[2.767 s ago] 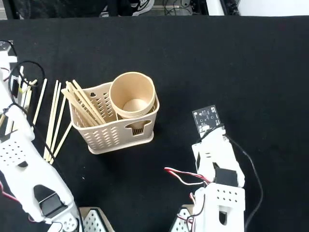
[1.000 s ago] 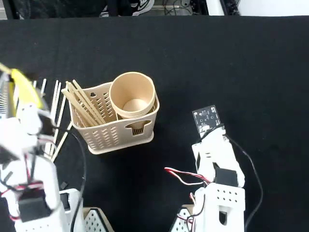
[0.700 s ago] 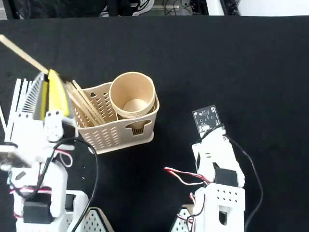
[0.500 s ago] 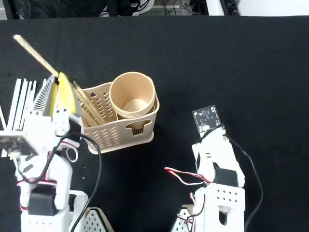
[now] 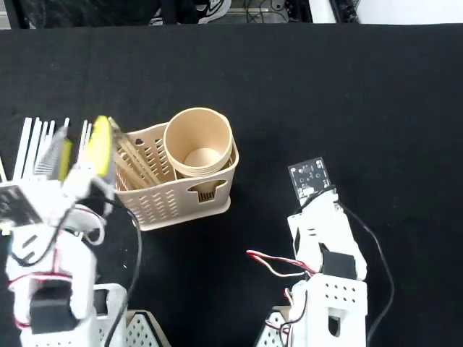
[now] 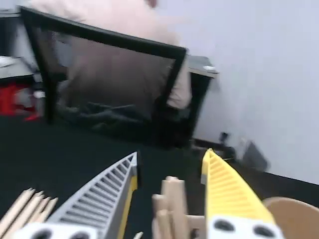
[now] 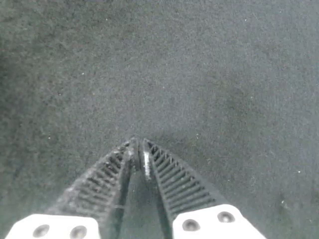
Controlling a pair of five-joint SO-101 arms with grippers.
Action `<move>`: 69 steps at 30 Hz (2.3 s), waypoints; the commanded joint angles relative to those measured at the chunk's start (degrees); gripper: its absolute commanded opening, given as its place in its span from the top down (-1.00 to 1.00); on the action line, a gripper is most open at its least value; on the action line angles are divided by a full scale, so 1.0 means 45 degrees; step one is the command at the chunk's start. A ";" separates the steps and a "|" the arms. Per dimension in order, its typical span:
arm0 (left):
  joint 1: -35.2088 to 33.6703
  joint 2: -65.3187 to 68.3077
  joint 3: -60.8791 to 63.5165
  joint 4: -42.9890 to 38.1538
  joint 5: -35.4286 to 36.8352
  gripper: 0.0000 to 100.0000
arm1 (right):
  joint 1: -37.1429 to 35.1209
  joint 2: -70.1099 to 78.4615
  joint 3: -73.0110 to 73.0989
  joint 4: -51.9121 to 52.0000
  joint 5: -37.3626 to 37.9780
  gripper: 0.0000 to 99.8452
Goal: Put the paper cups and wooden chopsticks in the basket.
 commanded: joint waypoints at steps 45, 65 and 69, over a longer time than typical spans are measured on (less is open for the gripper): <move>-0.9114 2.2408 -0.6632 -0.1211 -0.7795 0.94 | 0.0059 -0.0166 -0.0029 -0.0215 0.0098 0.97; -0.7433 1.5219 -0.2256 -0.1172 -0.9338 0.94 | 0.0059 -0.0166 -0.0029 -0.0215 0.0098 0.97; -0.6457 1.2620 -0.0654 -0.1035 -0.9338 0.84 | 0.0059 -0.0166 -0.0029 -0.0215 0.0098 0.97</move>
